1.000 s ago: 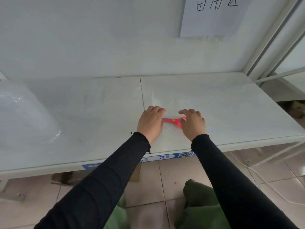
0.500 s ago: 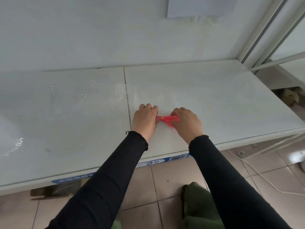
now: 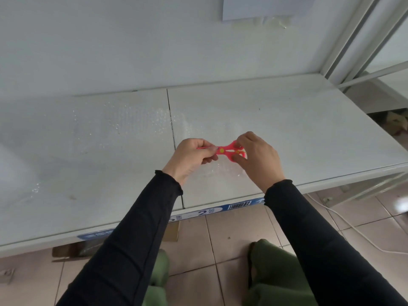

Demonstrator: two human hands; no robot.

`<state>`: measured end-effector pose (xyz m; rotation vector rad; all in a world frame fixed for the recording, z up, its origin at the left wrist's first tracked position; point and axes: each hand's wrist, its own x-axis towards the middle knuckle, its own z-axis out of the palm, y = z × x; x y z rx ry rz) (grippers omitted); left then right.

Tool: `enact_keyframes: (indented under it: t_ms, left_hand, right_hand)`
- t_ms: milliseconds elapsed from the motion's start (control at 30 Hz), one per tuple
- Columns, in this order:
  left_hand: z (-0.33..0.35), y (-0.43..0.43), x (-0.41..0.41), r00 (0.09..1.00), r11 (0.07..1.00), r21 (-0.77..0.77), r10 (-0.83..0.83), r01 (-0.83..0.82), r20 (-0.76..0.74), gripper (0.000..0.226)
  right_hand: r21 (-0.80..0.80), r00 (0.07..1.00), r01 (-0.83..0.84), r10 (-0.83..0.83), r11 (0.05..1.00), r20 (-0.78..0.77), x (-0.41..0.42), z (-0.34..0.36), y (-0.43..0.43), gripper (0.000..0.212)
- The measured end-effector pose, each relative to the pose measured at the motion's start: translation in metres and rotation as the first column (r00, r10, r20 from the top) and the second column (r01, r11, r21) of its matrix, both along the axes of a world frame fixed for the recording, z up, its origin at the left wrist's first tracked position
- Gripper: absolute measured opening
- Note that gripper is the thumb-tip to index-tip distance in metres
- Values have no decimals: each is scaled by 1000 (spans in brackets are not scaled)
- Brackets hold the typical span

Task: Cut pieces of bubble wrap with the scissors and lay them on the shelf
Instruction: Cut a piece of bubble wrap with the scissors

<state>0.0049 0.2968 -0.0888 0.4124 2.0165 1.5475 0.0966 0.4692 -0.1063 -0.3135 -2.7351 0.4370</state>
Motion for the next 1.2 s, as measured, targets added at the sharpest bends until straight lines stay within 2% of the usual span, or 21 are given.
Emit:
enact_keyframes:
  t_ms: [67,100,167,233,300,367,467,600,767,1000,1100,1200]
  left_hand:
    - [10,-8,4,999,997,71,7,-10,46,16]
    - [12,-12,5,999,996,89,10,-12,32,18]
    - [10,-23,7,996,997,55,56,-52,-76,28]
    - [2,-34,6,947,984,-69,137,-163,-290,31]
    - [-12,-42,1,858,938,-249,88,-243,-505,26]
    - [-26,-45,-7,813,874,-421,-53,-243,-579,27]
    - [-38,-46,-15,803,800,-563,-189,-207,-564,38]
    - [-44,-49,-20,794,707,-667,-255,-236,-552,47]
    - [-45,-54,-23,792,666,-694,-252,-275,-556,49]
    - [-46,-60,-24,790,644,-698,-232,-313,-568,51]
    - [-45,-63,-23,797,645,-699,-227,-308,-560,51]
    - [-44,-69,-23,820,666,-685,-191,-295,-539,54]
  right_hand:
    - [-1,1000,15,-15,1000,-4,1,3,-1,23]
    - [-60,999,35,-36,998,-14,1,3,-1,23]
    - [-276,993,96,-110,956,-35,0,2,4,26]
    - [-428,980,178,-197,886,-1,-2,1,11,33]
    - [-412,969,246,-235,877,80,-4,-4,18,38]
    - [-333,958,281,-240,900,160,-7,-11,17,37]
    - [-273,945,302,-249,913,212,-14,-23,10,36]
    - [-292,945,316,-273,903,179,-27,-36,3,36]
    - [-282,921,389,-362,877,144,-39,-40,-3,36]
    - [-229,944,318,-286,920,163,-48,-44,-15,36]
    - [-353,956,293,-274,889,104,-50,-41,-16,32]
    - [-586,966,159,-248,795,-75,-52,-22,-14,30]
